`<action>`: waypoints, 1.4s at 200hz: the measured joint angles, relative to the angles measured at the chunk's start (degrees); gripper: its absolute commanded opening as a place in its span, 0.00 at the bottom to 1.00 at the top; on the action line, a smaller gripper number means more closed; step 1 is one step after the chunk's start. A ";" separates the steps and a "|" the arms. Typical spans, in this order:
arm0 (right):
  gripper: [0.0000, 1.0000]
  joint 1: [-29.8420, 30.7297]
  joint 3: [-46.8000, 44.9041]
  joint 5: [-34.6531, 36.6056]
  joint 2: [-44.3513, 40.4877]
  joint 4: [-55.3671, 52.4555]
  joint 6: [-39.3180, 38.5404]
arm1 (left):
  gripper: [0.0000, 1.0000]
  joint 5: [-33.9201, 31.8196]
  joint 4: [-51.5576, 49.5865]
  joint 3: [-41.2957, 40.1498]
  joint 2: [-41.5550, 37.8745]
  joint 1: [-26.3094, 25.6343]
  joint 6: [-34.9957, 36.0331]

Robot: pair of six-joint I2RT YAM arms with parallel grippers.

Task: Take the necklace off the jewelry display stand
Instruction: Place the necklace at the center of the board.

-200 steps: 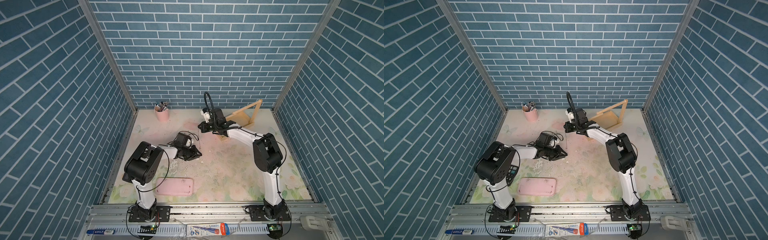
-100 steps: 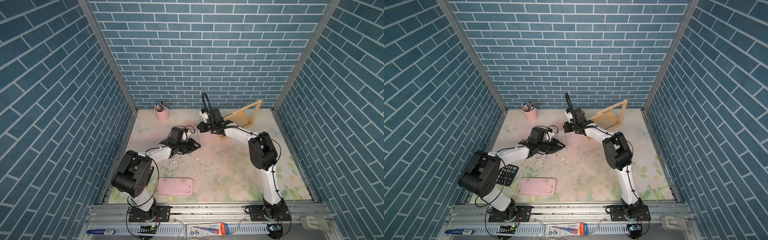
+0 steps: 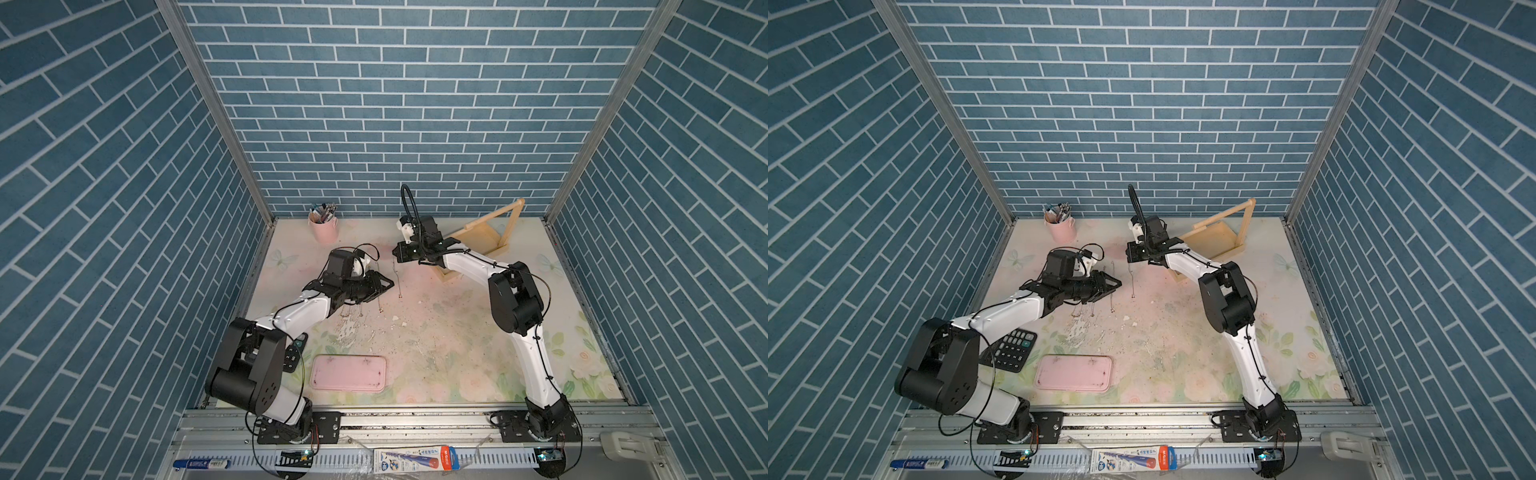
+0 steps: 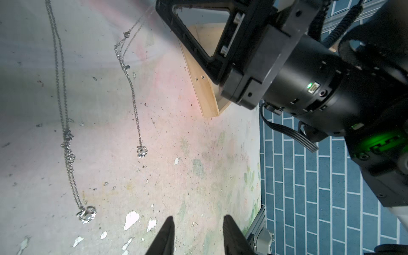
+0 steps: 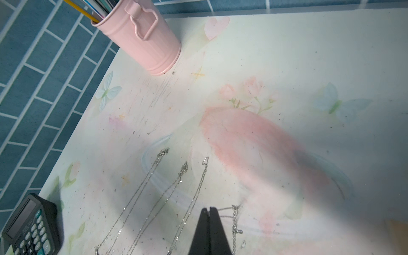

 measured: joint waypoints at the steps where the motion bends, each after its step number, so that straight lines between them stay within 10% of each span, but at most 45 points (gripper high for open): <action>1: 0.00 -0.04 0.09 0.00 0.09 0.00 0.00 | 0.41 0.00 -0.04 -0.02 -0.02 0.00 -0.04; 172: 0.00 -1.92 7.50 -0.02 6.93 -0.07 0.24 | 0.58 0.22 -0.15 -0.94 -2.78 1.77 -0.04; 280: 0.00 -2.10 13.66 -0.96 12.07 -2.86 0.68 | 0.91 1.60 0.26 -1.40 -2.75 3.23 0.04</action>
